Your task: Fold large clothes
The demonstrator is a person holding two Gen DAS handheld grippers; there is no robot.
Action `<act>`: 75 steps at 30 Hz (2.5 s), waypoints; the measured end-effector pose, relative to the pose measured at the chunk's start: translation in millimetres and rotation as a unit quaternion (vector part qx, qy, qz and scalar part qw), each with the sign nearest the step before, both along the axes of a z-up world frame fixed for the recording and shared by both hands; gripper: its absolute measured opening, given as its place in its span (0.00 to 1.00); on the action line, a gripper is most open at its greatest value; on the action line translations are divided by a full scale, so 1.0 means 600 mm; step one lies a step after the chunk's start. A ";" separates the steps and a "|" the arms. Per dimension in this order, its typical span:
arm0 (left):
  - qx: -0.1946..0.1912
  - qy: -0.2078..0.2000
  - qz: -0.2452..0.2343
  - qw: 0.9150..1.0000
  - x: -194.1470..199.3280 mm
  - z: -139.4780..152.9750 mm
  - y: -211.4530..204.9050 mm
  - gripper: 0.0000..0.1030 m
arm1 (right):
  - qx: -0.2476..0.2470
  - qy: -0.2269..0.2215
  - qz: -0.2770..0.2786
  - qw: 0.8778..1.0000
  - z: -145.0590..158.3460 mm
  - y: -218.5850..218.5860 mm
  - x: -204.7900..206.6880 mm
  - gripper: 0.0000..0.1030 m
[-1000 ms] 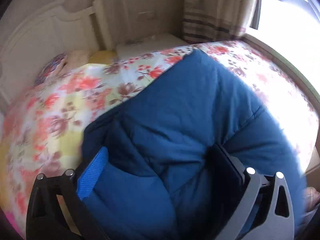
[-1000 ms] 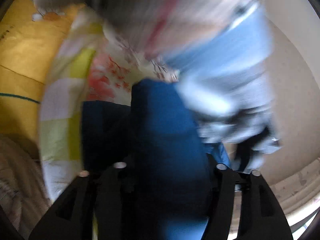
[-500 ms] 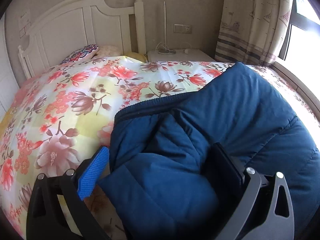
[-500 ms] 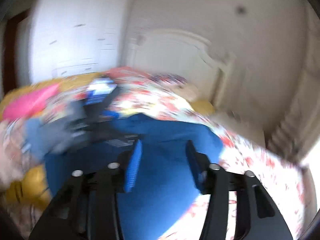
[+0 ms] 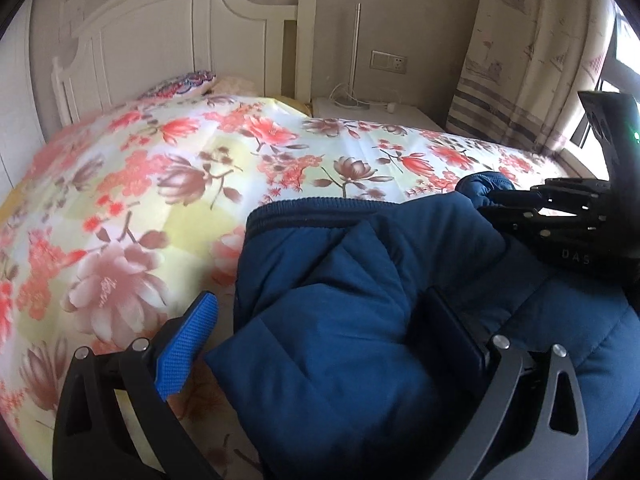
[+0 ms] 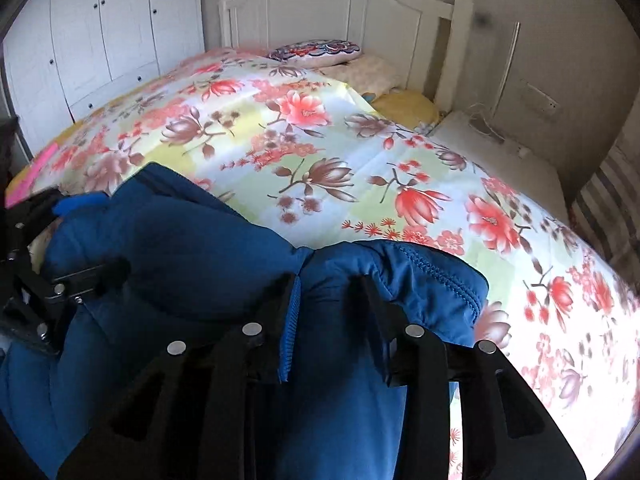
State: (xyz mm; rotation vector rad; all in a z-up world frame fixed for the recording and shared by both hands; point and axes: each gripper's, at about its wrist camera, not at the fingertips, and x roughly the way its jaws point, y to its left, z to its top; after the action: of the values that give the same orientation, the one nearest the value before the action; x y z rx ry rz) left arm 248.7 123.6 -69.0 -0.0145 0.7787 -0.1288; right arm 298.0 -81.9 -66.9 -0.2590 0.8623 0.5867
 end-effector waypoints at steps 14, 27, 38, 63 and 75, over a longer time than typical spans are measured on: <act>-0.005 -0.002 0.006 1.000 -0.003 -0.003 0.003 0.98 | 0.046 -0.006 -0.016 0.999 -0.016 -0.026 0.044 0.31; -0.007 -0.005 0.012 1.000 -0.004 -0.003 0.010 0.98 | -0.112 0.013 0.080 0.990 -0.017 0.111 0.016 0.31; 0.067 -0.104 0.012 0.992 -0.182 0.132 -0.004 0.96 | -0.136 -0.081 0.036 0.987 -0.002 0.097 -0.017 0.31; -0.055 -0.045 0.018 0.997 -0.312 -0.019 -0.001 0.98 | -0.012 -0.109 0.066 0.992 0.064 0.002 -0.308 0.39; -0.064 -0.048 0.017 0.997 -0.316 -0.026 0.005 0.98 | -0.008 -0.196 0.088 0.976 0.039 -0.026 -0.469 0.39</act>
State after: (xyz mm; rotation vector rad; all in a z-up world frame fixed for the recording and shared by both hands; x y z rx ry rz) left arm 59.0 126.6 -84.6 -0.1415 0.6734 -0.1451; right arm 16.7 -97.6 -43.7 -0.4529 0.4637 0.6662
